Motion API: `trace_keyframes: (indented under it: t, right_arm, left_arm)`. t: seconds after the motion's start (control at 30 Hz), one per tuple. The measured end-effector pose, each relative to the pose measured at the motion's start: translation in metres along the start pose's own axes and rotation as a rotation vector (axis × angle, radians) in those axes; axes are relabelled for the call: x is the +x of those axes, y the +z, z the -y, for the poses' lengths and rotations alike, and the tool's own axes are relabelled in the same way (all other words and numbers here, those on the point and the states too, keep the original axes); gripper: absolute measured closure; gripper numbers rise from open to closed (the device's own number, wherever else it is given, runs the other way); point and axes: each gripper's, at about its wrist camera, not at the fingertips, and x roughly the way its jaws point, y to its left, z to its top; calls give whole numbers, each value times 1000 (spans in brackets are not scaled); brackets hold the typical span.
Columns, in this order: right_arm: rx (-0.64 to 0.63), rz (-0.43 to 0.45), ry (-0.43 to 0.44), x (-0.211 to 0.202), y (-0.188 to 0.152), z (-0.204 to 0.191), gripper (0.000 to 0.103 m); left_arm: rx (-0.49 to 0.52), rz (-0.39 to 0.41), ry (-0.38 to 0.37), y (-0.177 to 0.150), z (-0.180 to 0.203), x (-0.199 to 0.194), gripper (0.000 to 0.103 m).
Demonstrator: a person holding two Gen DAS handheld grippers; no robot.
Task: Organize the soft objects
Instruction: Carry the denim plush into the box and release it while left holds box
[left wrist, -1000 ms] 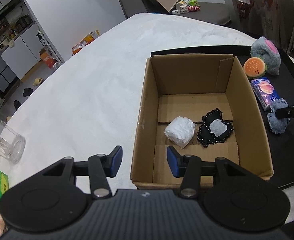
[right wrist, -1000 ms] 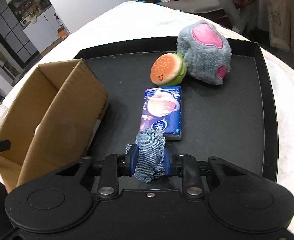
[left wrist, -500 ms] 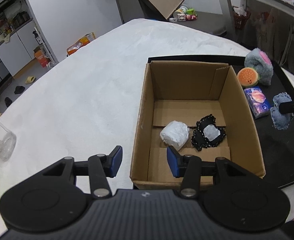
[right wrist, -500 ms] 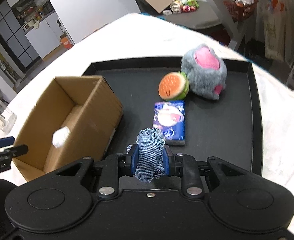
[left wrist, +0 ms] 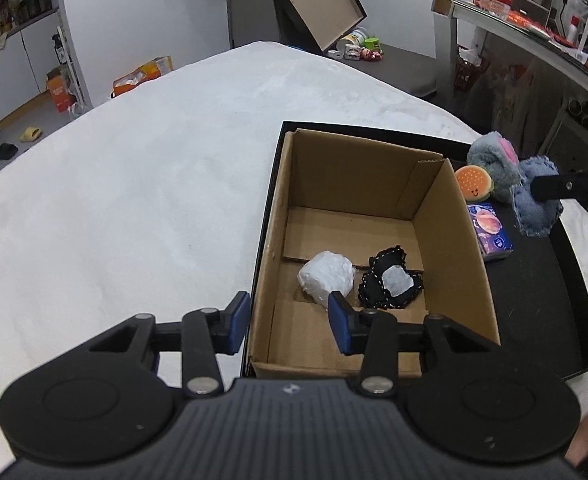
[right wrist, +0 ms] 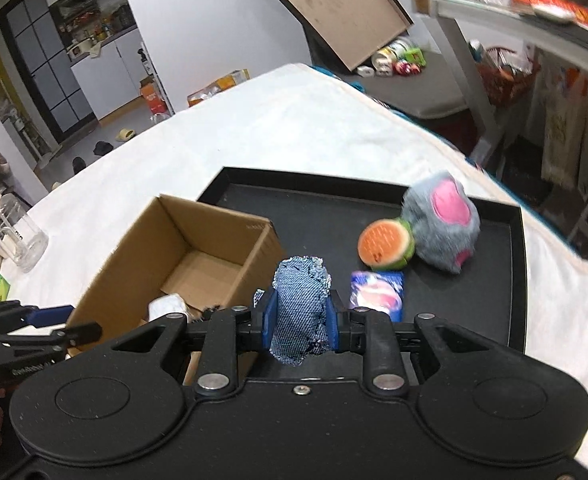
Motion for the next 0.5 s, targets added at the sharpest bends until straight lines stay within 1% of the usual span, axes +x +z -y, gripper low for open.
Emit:
trace_keyframes:
  t: [0.07,0.27,0.37,0.43,0.5]
  right_arm:
    - [-15,6,0,-1,5,-7,78]
    - [-72,21,6,-1,17,-32,78]
    - [-99,23,11,1,21,-44,78]
    - [-119,25,15,2,24,-54,78]
    - [-138,26,22,4,27,-63,78]
  left_arm:
    - [-12,-1,-5,-1,-2,1,65]
    - [-54,-20,-19,-1,-12,5,76]
    - [-79,-22,-21,-2,-17,6,83]
    - [-96,-21,-21,-3,-20,7,90]
    - [-113,-17,-18,-4,-24,7,94]
